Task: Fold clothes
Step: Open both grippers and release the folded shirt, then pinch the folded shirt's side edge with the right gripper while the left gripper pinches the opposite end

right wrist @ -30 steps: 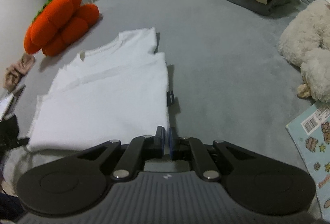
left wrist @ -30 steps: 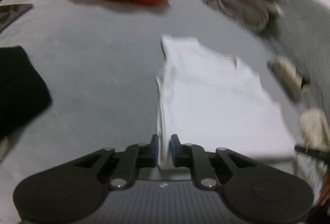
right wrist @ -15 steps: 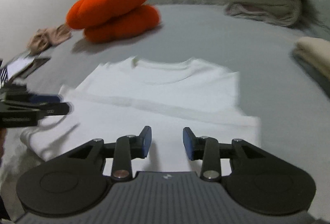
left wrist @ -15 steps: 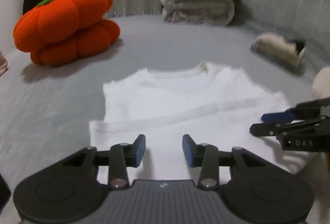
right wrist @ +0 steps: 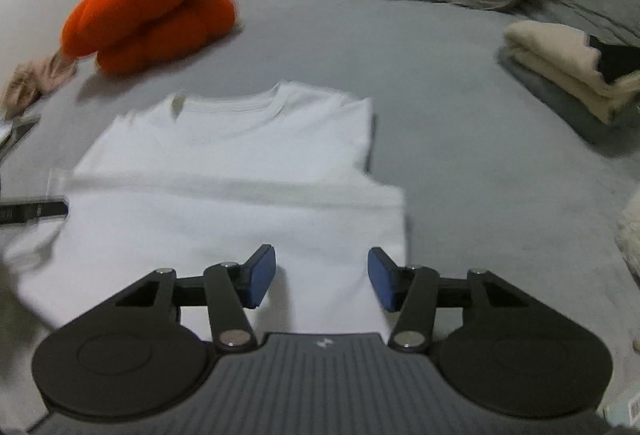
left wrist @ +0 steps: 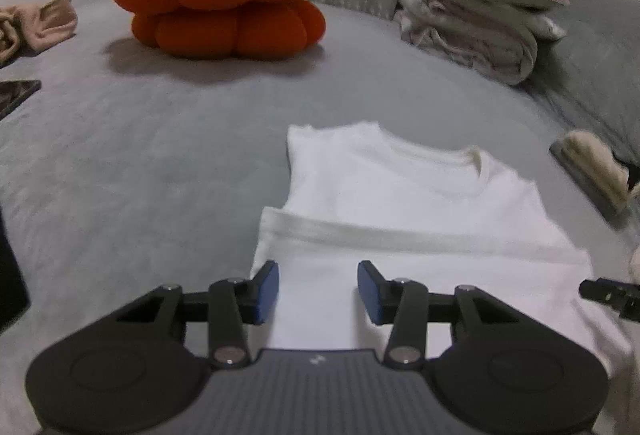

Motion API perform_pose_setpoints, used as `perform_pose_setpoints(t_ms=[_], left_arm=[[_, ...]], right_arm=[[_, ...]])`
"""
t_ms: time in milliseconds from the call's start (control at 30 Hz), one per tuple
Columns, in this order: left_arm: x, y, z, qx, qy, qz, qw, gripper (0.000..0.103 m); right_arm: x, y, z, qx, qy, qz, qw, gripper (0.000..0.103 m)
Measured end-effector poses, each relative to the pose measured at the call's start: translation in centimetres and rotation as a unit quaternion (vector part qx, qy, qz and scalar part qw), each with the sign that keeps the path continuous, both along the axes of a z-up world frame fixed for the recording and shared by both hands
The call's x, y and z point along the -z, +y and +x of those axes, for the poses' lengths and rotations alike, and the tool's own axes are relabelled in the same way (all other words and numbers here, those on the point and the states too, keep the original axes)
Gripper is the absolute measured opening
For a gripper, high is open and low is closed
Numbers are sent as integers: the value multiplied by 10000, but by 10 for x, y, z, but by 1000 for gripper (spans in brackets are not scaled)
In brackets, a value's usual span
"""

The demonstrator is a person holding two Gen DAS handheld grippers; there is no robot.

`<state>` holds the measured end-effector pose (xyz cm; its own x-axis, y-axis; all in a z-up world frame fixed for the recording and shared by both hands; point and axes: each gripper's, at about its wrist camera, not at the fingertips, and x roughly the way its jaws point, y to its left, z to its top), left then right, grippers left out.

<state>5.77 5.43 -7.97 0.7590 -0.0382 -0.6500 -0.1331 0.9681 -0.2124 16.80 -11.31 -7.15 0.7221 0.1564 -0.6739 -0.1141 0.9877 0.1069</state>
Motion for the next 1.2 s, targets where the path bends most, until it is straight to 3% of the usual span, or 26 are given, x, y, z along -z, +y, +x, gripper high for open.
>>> perform_pose_setpoints(t_ms=[100, 200, 267, 367, 500, 600, 733, 800, 833, 967, 1033, 1067, 1100, 1133, 1167, 1200], left_arm=[[-9, -19, -7, 271, -218, 94, 9994, 48], [-13, -36, -23, 705, -267, -143, 9971, 48], [-7, -51, -34, 960, -218, 33, 9951, 48], [9, -66, -42, 1145, 19, 309, 9929, 49], [21, -77, -51, 1307, -218, 914, 9870, 51], [17, -65, -52, 1140, -194, 727, 9906, 51], [20, -50, -61, 856, -253, 1009, 9909, 51], [21, -40, -66, 828, -314, 971, 9913, 51], [22, -37, -67, 827, -347, 942, 9915, 51], [21, -31, -71, 897, -431, 972, 9903, 51], [18, -27, -70, 892, -414, 939, 9907, 51], [14, -22, -72, 834, -405, 910, 9915, 51], [10, -18, -74, 771, -396, 885, 9923, 53], [4, -10, -77, 599, -389, 920, 9932, 58], [0, -2, -78, 366, -365, 1024, 9934, 65], [-3, 7, -80, 215, -343, 1093, 9932, 65]], right_arm=[[-6, 14, -9, -308, -256, 227, 9989, 53], [-8, 36, -25, -838, -332, 325, 9954, 53], [-4, 52, -37, -1151, -290, 244, 9926, 53], [17, 61, -43, -1343, 169, 162, 9907, 49], [25, 67, -48, -1442, 41, -179, 9894, 48], [18, 62, -57, -1367, 4, -74, 9906, 48], [24, 53, -63, -1352, -41, -195, 9906, 48], [22, 44, -64, -1244, -41, -208, 9920, 47], [21, 37, -65, -1123, -44, -231, 9934, 40], [20, -7, -67, -457, 96, -26, 9989, 38], [19, -29, -65, -222, 217, 455, 9985, 24], [19, -32, -66, -182, 239, 386, 9988, 17], [18, -33, -67, -168, 249, 213, 9993, 4], [16, -33, -69, -112, 242, 41, 9996, 9], [13, -36, -72, 61, 251, -151, 9996, 24], [12, -39, -75, 262, 238, -376, 9987, 47]])
